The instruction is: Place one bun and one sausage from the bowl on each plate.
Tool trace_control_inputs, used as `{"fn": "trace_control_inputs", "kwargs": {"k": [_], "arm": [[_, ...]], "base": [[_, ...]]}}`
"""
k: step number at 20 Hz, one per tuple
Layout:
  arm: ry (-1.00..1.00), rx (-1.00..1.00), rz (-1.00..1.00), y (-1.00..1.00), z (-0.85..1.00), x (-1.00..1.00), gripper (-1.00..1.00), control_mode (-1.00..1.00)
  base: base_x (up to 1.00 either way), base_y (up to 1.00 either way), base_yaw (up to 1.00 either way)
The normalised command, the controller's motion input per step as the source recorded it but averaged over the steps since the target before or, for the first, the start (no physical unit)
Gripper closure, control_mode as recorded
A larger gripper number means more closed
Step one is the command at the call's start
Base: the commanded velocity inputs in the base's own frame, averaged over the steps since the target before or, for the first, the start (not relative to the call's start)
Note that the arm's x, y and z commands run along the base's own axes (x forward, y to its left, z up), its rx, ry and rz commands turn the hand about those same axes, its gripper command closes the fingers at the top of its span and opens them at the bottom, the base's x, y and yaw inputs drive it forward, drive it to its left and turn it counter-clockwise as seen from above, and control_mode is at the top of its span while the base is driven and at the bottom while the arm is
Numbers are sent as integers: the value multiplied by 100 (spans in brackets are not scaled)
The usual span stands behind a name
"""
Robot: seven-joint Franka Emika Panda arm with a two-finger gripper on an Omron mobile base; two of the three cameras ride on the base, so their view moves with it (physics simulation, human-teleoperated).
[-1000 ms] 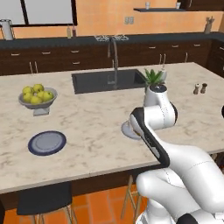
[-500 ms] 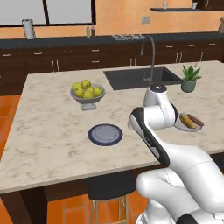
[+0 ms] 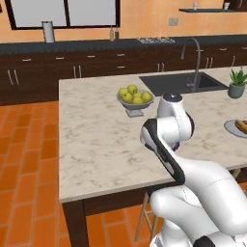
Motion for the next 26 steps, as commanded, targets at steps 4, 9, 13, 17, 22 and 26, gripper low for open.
{"fn": "trace_control_inputs", "kwargs": {"k": [4, 9, 13, 17, 22, 26], "arm": [[0, 0, -1, 2, 0, 39, 100, -100], [1, 11, 1, -40, 0, 84, 100, -100], [9, 6, 0, -63, -19, 59, 100, -100], [13, 0, 0, -25, -49, 44, 100, -100], [3, 0, 0, 0, -46, 53, 100, -100], [0, 1, 0, -11, -19, 58, 100, -100]], "base": [[0, 0, 0], [0, 0, 0], [0, 0, 0], [0, 0, 0], [0, 0, 0], [0, 0, 0]]}}
